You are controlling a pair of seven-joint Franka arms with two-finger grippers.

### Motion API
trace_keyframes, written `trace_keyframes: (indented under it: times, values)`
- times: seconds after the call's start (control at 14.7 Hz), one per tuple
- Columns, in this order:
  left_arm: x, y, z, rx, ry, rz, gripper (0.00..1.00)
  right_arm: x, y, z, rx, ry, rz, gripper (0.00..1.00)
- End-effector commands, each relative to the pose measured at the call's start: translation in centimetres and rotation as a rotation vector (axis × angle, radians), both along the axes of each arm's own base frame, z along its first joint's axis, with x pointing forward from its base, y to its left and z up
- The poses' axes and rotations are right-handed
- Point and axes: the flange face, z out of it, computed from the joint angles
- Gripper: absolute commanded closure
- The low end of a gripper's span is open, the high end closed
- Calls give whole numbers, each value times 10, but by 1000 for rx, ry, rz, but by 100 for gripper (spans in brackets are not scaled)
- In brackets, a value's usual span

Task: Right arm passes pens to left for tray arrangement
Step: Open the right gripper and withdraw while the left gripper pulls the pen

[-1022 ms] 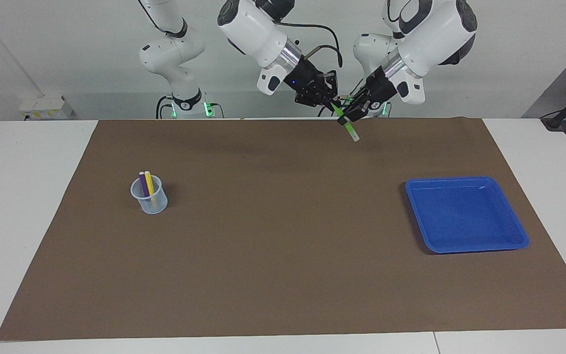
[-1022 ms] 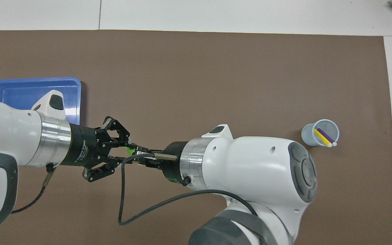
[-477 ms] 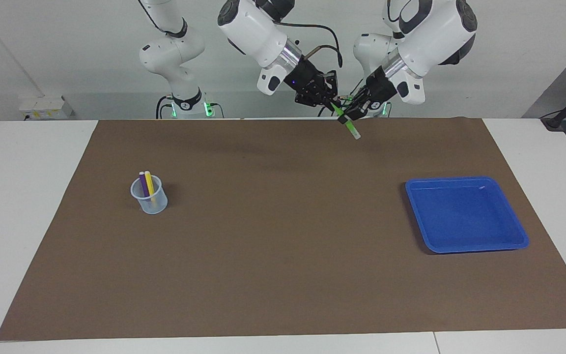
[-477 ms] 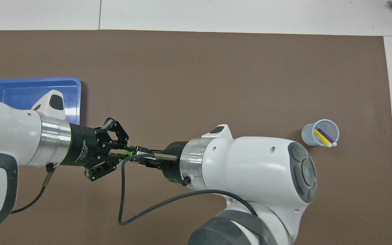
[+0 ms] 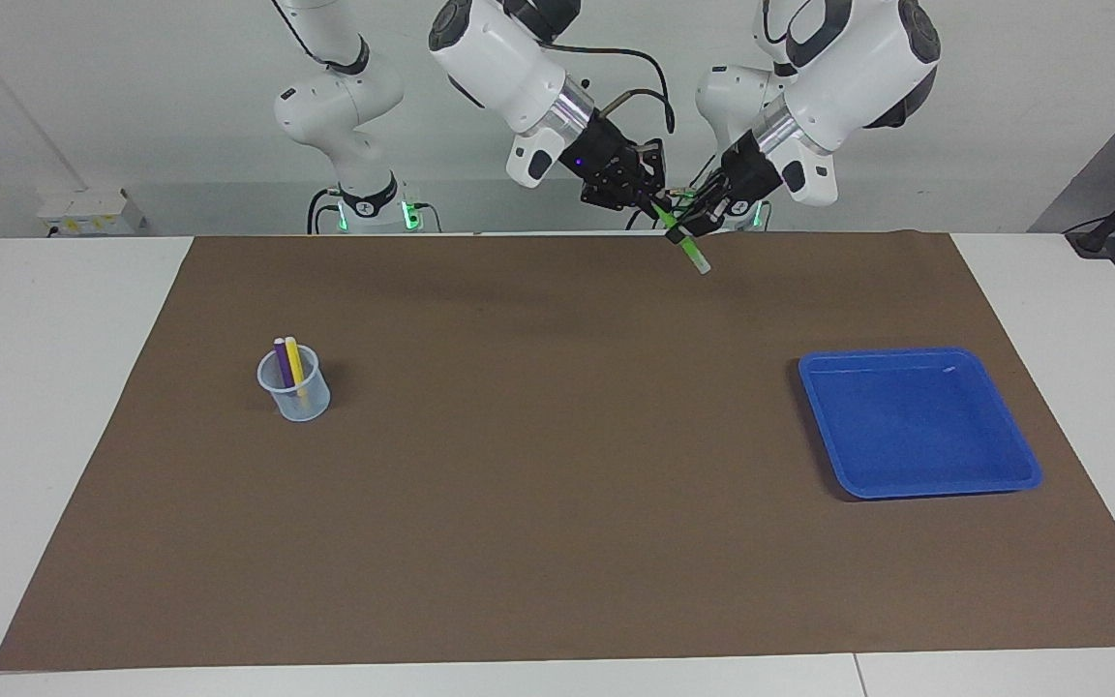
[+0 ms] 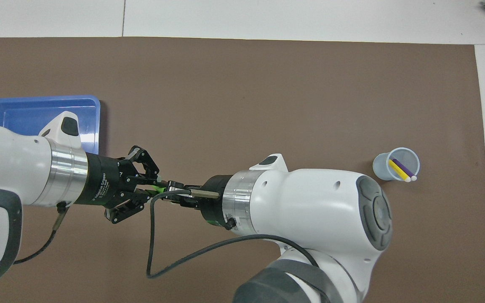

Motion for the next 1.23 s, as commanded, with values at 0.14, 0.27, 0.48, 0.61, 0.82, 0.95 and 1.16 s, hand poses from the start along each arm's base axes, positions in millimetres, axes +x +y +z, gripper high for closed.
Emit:
trace_keyframes:
  times: [0.14, 0.27, 0.48, 0.61, 0.82, 0.95, 1.16]
  values:
    - [1, 4, 0, 14, 2, -13, 100, 0, 0, -1, -5, 3, 4, 38]
    - [0, 4, 1, 13, 1, -13, 100, 0, -2, 2, -33, -25, 19, 0]
    - [1, 4, 0, 13, 1, -12, 100, 2, -9, 4, -40, -13, 23, 0]
    - [1, 4, 0, 13, 2, -14, 100, 7, -17, 5, -44, -8, 18, 0]
    - [0, 5, -1, 36, -15, -58, 100, 10, -45, 26, -78, 1, 49, 0]
    - [-1, 8, -2, 72, -44, -115, 100, 11, -63, 36, -120, -20, 56, 0]
    - [1, 22, 1, 106, -97, -214, 100, 23, -94, 31, -246, -90, 116, 0]
